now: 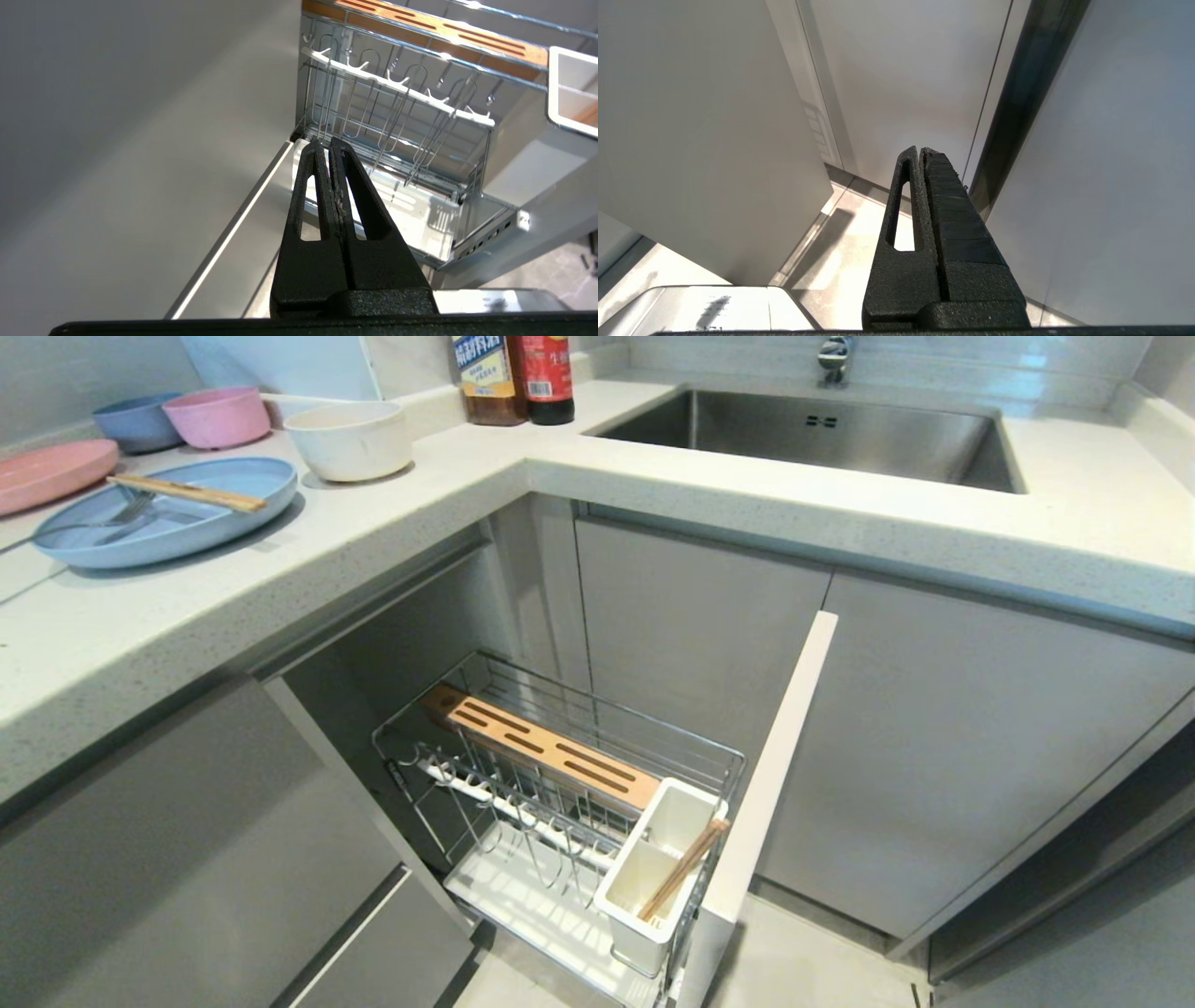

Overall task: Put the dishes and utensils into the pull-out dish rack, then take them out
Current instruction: Pick up the chopsticks and place it in the cupboard

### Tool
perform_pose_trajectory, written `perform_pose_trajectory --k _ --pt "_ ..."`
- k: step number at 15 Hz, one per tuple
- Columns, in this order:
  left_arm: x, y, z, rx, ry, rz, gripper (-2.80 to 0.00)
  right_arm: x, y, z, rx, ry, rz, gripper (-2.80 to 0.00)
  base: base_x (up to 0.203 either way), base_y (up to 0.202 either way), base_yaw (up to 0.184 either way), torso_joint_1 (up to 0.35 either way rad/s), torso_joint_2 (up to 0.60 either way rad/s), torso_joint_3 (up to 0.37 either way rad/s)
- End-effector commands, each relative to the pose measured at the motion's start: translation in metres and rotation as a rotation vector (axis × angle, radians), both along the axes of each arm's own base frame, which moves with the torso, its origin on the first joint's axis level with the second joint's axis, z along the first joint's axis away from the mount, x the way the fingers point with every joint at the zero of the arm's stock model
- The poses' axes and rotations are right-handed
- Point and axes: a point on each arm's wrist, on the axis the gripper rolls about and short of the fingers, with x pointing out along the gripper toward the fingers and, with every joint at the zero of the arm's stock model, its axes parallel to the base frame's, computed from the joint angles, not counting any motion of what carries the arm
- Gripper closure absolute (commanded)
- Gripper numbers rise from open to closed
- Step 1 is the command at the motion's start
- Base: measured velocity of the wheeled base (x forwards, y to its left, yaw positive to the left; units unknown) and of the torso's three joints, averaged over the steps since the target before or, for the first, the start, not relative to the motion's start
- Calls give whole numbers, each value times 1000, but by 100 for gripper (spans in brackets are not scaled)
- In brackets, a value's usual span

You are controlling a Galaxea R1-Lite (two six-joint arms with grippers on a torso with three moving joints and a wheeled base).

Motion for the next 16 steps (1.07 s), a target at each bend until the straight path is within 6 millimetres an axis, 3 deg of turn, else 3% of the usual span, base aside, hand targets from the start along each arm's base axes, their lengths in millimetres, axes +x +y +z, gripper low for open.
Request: perform_pose_trajectory --k 1,16 --pt "0 0 0 -12 0 5 0 0 0 0 0 1 0 0 0 0 0 4 2 -39" --pt "0 0 0 -25 1 8 0 0 0 0 0 1 0 0 0 0 0 0 0 0"
